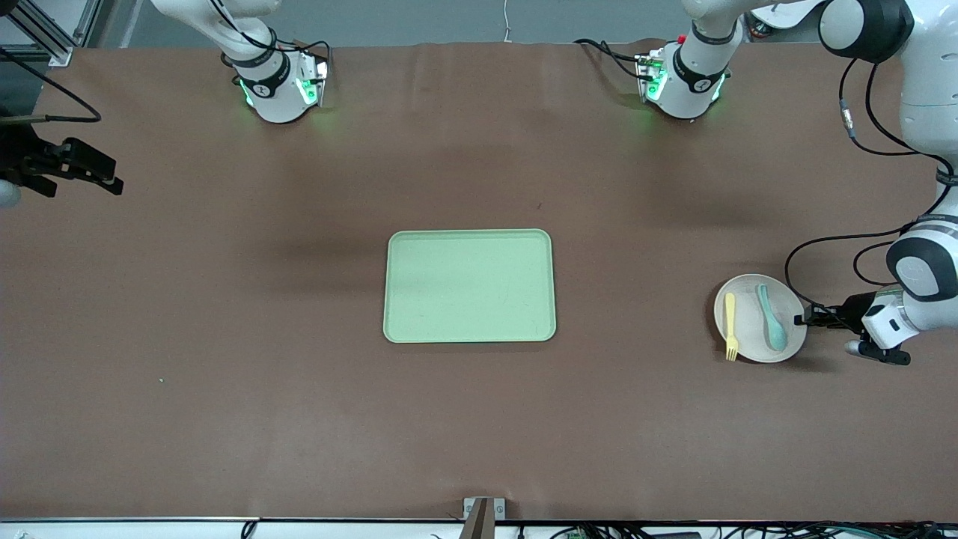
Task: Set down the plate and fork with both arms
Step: 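Grasp the white plate rim with the left gripper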
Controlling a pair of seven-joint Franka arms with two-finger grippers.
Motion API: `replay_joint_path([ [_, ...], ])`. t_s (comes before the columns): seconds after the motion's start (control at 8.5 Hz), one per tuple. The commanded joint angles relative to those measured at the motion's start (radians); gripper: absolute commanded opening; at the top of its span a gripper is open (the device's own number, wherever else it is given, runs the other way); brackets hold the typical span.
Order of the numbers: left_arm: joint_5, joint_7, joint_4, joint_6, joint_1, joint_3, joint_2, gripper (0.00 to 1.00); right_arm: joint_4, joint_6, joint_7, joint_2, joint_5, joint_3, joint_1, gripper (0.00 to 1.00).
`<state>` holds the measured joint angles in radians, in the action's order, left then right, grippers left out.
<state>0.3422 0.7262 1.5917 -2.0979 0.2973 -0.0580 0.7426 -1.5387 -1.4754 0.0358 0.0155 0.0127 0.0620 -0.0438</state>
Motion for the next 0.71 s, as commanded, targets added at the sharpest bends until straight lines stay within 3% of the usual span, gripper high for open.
replay_joint_path([
  [0.0,0.011,0.019,-0.012,-0.004,0.002,0.004,0.004,0.0,0.0,-0.002,-0.007,0.001,-0.01,-0.001,-0.005,0.99],
  [0.35,0.005,0.019,-0.03,-0.002,-0.016,0.018,-0.023,0.0,0.002,-0.002,-0.013,0.001,-0.01,-0.001,-0.013,0.99],
  [0.59,-0.028,-0.004,-0.079,0.038,-0.017,0.081,-0.066,0.0,0.002,-0.006,-0.019,-0.008,0.001,-0.002,-0.019,0.99],
])
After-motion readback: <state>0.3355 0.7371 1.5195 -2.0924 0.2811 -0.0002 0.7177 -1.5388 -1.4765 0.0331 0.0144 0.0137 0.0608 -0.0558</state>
